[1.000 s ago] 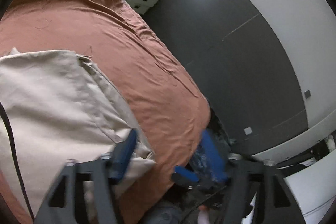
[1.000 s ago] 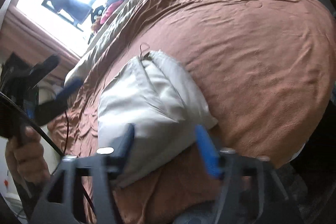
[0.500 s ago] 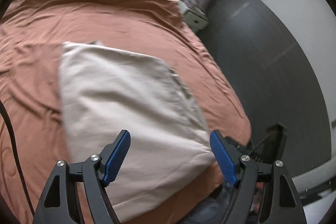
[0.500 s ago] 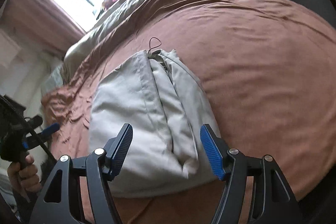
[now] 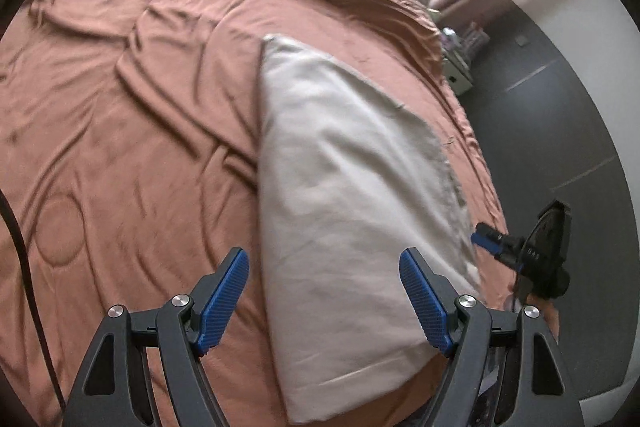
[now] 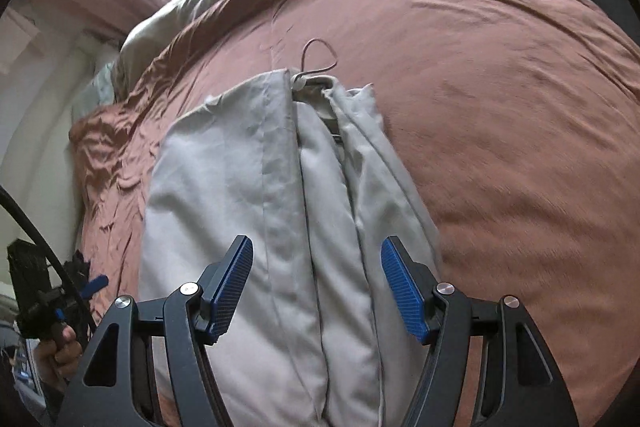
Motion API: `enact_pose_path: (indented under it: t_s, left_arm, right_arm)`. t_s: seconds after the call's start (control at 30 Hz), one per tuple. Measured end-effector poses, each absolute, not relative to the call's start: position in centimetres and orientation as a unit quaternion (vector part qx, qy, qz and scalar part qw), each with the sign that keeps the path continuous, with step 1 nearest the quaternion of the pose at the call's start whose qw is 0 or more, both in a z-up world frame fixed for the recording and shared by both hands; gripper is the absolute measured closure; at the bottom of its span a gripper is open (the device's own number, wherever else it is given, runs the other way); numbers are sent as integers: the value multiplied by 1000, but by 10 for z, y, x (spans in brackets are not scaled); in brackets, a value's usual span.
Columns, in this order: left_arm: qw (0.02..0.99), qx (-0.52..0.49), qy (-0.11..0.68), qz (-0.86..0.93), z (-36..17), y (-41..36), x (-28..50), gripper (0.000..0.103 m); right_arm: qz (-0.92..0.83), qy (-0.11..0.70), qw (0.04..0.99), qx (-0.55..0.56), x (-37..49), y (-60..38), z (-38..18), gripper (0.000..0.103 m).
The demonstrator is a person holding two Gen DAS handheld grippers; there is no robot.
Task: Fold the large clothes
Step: 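Press and straighten the folded jacket edges with both tools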
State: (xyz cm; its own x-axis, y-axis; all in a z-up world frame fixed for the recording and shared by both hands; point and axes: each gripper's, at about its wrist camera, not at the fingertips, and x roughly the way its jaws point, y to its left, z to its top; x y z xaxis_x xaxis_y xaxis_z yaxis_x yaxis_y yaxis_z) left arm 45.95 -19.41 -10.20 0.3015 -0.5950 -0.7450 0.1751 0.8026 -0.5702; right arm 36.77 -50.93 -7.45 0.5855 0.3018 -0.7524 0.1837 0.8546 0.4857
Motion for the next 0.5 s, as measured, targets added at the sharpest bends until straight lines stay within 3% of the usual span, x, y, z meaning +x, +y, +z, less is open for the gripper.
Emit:
enact_pose_path:
  t_s: [0.33, 0.4, 0.43, 0.47, 0.5]
  left_arm:
    - [751, -199, 586, -229, -160, -200, 457, 27]
    - [748, -197, 589, -234, -163, -203, 456, 31]
    - [747, -197, 589, -237, -163, -204, 456, 35]
    - [747, -196, 589, -239, -163, -205, 455, 41]
    - [746, -195, 589, -243, -162, -207, 455, 44]
  right_arm:
    - [75, 493, 811, 305, 421, -513, -104, 41]
    - [73, 494, 818, 286, 423, -511, -98, 73]
    - [76, 492, 821, 280, 423, -510, -96, 80]
    - [79, 488, 826, 272, 422, -507, -93, 95]
    - [78, 485, 833, 254, 421, -503, -88, 97]
